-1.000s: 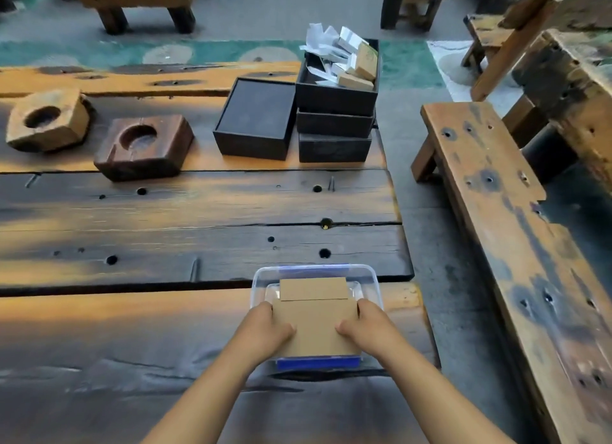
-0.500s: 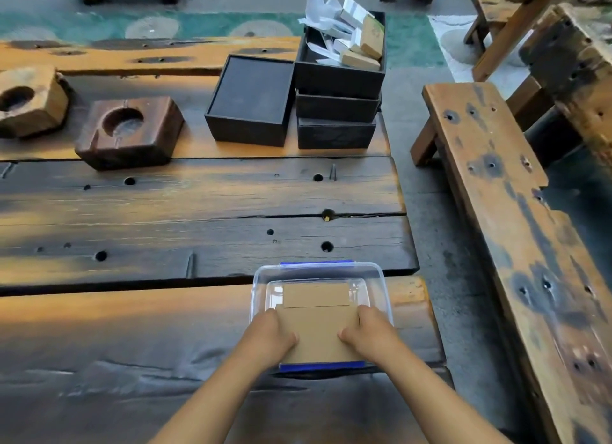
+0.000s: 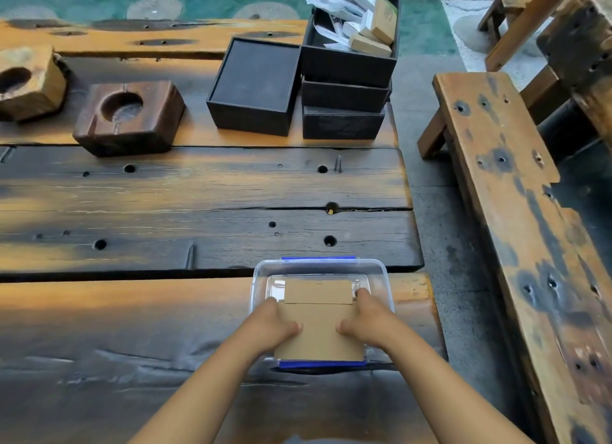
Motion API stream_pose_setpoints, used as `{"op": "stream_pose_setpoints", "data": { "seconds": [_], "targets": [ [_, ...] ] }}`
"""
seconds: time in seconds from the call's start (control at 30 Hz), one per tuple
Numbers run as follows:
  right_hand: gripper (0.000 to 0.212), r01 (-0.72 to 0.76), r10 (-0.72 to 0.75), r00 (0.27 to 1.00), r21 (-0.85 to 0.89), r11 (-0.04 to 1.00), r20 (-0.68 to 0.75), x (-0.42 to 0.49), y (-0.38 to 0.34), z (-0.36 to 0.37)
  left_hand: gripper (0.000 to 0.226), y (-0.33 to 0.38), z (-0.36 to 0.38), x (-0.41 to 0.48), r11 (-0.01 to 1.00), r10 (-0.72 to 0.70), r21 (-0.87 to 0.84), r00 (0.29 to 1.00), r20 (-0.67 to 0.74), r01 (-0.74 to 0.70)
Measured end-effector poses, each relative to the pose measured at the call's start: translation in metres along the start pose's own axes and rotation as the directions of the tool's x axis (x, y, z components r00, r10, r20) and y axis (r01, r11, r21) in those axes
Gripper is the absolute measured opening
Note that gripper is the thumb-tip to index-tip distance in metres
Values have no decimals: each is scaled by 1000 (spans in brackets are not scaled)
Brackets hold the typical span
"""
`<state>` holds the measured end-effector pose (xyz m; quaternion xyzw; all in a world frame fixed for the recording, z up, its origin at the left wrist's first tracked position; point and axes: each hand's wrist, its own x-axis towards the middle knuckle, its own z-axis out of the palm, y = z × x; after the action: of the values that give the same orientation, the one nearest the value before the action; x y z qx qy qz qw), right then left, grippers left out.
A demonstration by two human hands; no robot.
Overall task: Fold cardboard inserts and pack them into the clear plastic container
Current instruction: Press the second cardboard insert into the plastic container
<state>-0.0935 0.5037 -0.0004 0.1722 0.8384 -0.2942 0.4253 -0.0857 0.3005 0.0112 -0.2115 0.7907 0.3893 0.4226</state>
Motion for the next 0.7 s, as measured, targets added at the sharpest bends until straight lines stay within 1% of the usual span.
{"op": "stream_pose_setpoints", "data": {
  "seconds": [0.03, 0.13, 0.17, 0.27, 0.3, 0.37, 0.5, 0.57, 0.63, 0.7],
  "targets": [
    [53, 0, 0, 1000, 10, 1000, -9, 0, -1, -2, 49, 2, -2, 1, 1000, 3, -8, 1000, 0, -3],
    [63, -8, 6, 999, -40, 999, -44, 3, -3, -6, 44, 10, -6, 5, 1000, 10, -16, 1000, 18, -10],
    [61, -7, 6, 999, -32, 999, -32, 4, -4, -8, 43, 13, -7, 6, 1000, 10, -24, 1000, 24, -9],
    [32, 0, -10, 996, 111, 994, 90, 6, -5, -11, 43, 18, -9, 10, 999, -7, -37, 998, 63, 9],
    [30, -8, -10, 992, 142, 990, 124, 6, -5, -12, 44, 19, -10, 11, 998, -20, -52, 996, 85, 24],
    [39, -24, -3, 987, 164, 986, 158, 7, -5, -12, 48, 20, -9, 13, 994, -51, -86, 991, 126, 62],
    [73, -65, 38, 979, 131, 989, 201, 11, -7, -12, 54, 19, -5, 16, 985, -103, -119, 982, 155, 122],
    [79, -81, 55, 974, 110, 991, 220, 12, -9, -13, 54, 19, -4, 17, 980, -117, -141, 979, 166, 141],
    [72, -99, 66, 971, 134, 986, 231, 14, -9, -15, 53, 22, -3, 19, 972, -131, -168, 974, 183, 163],
    [56, -128, 70, 966, 222, 967, 249, 18, -7, -18, 55, 24, -2, 19, 964, -142, -194, 968, 207, 183]
  ]
}}
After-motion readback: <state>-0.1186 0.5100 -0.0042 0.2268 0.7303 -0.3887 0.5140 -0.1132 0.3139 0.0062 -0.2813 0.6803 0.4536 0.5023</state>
